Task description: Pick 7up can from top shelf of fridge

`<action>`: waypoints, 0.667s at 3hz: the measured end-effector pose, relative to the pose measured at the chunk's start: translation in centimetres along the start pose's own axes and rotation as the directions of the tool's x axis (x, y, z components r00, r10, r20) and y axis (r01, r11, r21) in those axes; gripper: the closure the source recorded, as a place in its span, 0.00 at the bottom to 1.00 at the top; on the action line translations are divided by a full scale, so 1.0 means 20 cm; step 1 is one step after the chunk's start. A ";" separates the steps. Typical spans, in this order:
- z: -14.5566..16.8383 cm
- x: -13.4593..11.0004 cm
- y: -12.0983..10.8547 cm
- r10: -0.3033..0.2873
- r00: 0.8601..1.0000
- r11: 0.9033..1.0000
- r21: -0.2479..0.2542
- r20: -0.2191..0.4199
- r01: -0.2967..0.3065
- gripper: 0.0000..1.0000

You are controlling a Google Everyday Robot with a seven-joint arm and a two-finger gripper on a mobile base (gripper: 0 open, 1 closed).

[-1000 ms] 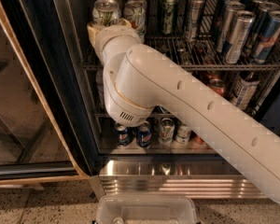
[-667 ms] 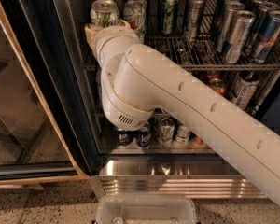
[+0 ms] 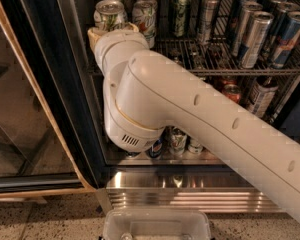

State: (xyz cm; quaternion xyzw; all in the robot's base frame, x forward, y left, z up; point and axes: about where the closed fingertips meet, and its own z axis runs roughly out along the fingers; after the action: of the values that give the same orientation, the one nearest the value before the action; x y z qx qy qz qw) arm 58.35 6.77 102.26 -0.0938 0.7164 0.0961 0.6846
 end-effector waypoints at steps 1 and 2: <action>-0.07 -0.01 0.01 -0.001 1.000 1.000 0.015 0.001 0.001 1.00; -0.12 -0.02 0.01 0.006 1.000 1.000 0.030 -0.001 -0.006 1.00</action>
Offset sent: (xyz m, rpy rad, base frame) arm -0.0364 -0.0070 0.0056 0.0099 0.0072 -0.0490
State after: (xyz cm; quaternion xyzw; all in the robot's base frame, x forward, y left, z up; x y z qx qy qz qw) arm 55.99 6.35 102.70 -0.0814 0.7184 0.0872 0.6853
